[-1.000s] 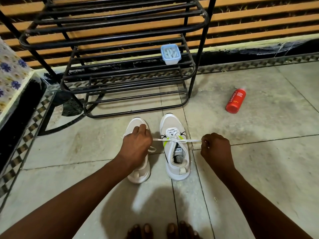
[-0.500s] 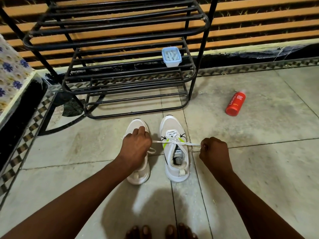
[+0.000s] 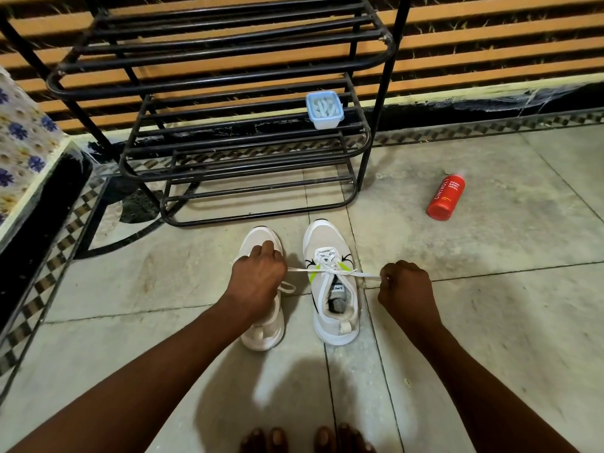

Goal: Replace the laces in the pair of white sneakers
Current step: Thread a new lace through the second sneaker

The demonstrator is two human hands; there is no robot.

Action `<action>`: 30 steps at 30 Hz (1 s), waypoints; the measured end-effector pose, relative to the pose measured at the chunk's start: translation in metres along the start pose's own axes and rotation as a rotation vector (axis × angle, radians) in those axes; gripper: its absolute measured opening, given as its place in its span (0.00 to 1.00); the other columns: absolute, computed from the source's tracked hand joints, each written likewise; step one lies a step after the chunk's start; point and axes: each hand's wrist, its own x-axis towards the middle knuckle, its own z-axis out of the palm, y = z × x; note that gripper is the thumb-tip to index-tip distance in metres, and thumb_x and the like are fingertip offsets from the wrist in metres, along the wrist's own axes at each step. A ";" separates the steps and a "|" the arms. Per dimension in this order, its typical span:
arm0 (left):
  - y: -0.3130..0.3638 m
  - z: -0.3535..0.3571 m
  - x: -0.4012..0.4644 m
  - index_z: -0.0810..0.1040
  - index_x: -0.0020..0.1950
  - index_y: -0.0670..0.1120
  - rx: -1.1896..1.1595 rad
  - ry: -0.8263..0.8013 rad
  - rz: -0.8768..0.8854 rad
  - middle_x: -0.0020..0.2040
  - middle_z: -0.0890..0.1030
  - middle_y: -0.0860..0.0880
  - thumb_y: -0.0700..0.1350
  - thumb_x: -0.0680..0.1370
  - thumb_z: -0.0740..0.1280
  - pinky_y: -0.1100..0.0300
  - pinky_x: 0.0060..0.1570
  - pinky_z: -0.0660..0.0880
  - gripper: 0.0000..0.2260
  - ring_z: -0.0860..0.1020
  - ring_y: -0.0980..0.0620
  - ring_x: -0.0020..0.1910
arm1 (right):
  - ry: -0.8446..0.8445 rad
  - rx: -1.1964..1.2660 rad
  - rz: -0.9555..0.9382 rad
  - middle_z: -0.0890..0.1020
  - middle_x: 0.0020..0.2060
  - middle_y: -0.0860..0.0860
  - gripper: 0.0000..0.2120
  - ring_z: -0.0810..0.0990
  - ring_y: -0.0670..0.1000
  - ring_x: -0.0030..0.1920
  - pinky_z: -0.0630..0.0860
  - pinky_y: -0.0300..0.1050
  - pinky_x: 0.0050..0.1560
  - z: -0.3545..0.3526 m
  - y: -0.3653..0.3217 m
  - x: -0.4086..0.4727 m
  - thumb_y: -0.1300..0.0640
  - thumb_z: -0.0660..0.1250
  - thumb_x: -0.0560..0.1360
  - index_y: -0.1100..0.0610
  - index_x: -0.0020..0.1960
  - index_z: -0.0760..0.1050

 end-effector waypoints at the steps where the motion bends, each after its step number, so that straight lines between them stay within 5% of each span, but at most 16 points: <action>1: 0.001 0.001 0.000 0.76 0.59 0.42 0.000 0.001 0.004 0.59 0.75 0.44 0.34 0.75 0.68 0.52 0.42 0.74 0.14 0.77 0.42 0.58 | 0.000 0.000 -0.003 0.73 0.28 0.53 0.09 0.66 0.51 0.31 0.59 0.41 0.33 0.000 0.000 -0.001 0.72 0.69 0.63 0.60 0.33 0.75; 5: 0.001 -0.003 -0.002 0.75 0.60 0.42 -0.084 0.021 0.025 0.58 0.74 0.44 0.38 0.77 0.67 0.52 0.41 0.72 0.11 0.78 0.42 0.57 | 0.014 0.029 0.004 0.73 0.28 0.54 0.07 0.70 0.54 0.28 0.62 0.42 0.33 -0.004 -0.001 0.000 0.70 0.67 0.66 0.60 0.33 0.76; 9: 0.000 0.001 -0.003 0.77 0.42 0.43 -0.185 0.189 0.339 0.41 0.77 0.44 0.43 0.68 0.78 0.54 0.28 0.70 0.12 0.80 0.40 0.34 | -0.053 0.140 0.030 0.76 0.34 0.54 0.06 0.77 0.56 0.34 0.70 0.46 0.36 -0.004 -0.005 -0.001 0.68 0.69 0.69 0.59 0.37 0.80; 12: 0.009 0.012 -0.009 0.78 0.48 0.46 -0.328 0.168 0.457 0.47 0.78 0.46 0.50 0.76 0.73 0.50 0.36 0.76 0.09 0.80 0.41 0.43 | -0.082 0.200 -0.026 0.78 0.43 0.55 0.06 0.79 0.57 0.42 0.76 0.48 0.45 -0.002 -0.016 -0.007 0.65 0.74 0.69 0.58 0.44 0.81; 15: 0.013 0.021 -0.020 0.77 0.54 0.47 -0.437 0.135 0.414 0.51 0.77 0.48 0.58 0.79 0.66 0.47 0.44 0.77 0.14 0.78 0.43 0.50 | -0.032 0.197 -0.176 0.76 0.44 0.53 0.04 0.77 0.57 0.45 0.74 0.49 0.47 -0.007 -0.035 -0.016 0.60 0.66 0.74 0.58 0.47 0.79; 21: 0.001 0.035 -0.061 0.74 0.52 0.48 -0.572 0.389 0.216 0.48 0.74 0.49 0.53 0.78 0.70 0.51 0.41 0.72 0.11 0.74 0.44 0.45 | -0.108 0.043 -0.555 0.77 0.41 0.44 0.08 0.77 0.50 0.46 0.69 0.49 0.43 -0.012 -0.055 -0.037 0.47 0.66 0.77 0.50 0.42 0.78; 24: -0.011 0.054 -0.079 0.75 0.53 0.47 -0.518 0.332 0.171 0.49 0.75 0.49 0.57 0.75 0.69 0.51 0.44 0.70 0.16 0.74 0.45 0.47 | -0.208 -0.056 -0.608 0.77 0.41 0.43 0.15 0.76 0.47 0.47 0.66 0.47 0.47 0.000 -0.049 -0.044 0.36 0.66 0.73 0.48 0.44 0.80; 30: -0.028 0.082 -0.076 0.78 0.58 0.45 -0.394 0.228 0.307 0.50 0.80 0.49 0.43 0.62 0.77 0.55 0.52 0.68 0.25 0.78 0.44 0.48 | -0.263 -0.182 -0.678 0.75 0.40 0.43 0.11 0.79 0.50 0.43 0.67 0.54 0.52 0.008 -0.047 -0.040 0.46 0.71 0.66 0.50 0.45 0.77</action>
